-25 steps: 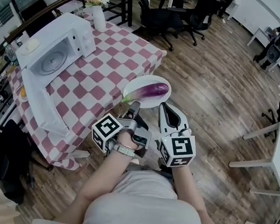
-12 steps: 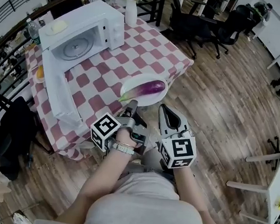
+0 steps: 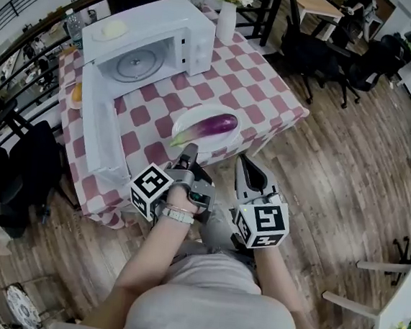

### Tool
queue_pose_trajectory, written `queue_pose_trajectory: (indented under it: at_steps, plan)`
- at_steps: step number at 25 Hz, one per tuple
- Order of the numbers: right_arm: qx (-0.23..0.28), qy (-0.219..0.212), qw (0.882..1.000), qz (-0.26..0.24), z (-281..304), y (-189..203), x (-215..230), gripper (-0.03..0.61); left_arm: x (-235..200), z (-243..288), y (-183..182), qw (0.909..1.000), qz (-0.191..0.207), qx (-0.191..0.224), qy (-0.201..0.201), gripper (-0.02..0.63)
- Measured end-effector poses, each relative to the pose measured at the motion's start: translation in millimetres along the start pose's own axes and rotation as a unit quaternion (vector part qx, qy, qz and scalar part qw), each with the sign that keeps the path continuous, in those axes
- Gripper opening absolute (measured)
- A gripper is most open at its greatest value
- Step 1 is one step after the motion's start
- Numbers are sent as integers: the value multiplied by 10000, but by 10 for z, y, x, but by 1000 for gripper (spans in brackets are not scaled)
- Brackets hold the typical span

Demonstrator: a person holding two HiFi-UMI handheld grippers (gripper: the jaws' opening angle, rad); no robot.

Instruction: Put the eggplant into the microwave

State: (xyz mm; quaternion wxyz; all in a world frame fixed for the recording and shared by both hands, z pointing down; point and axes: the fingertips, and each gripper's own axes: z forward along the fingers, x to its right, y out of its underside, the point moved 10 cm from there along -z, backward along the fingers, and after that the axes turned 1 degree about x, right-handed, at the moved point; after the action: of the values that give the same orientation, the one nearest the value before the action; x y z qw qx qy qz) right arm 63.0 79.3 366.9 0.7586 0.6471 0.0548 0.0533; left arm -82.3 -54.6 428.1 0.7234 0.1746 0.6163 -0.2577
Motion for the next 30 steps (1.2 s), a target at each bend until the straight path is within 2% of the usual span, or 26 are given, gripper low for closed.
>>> queue_pose_trajectory:
  at_steps: [14, 24, 30]
  plan:
    - [209, -978, 9948, -184, 1301, -242, 174, 25, 100, 699, -658, 9957, -116, 917, 41, 20]
    - [146, -1700, 9851, -227, 2213, -355, 248, 25, 115, 1089, -1115, 9860, -296, 1643, -30, 20]
    - [81, -2019, 9791, -225, 2652, -348, 248, 25, 82, 1275, -1373, 9802, -431, 1935, -14, 20]
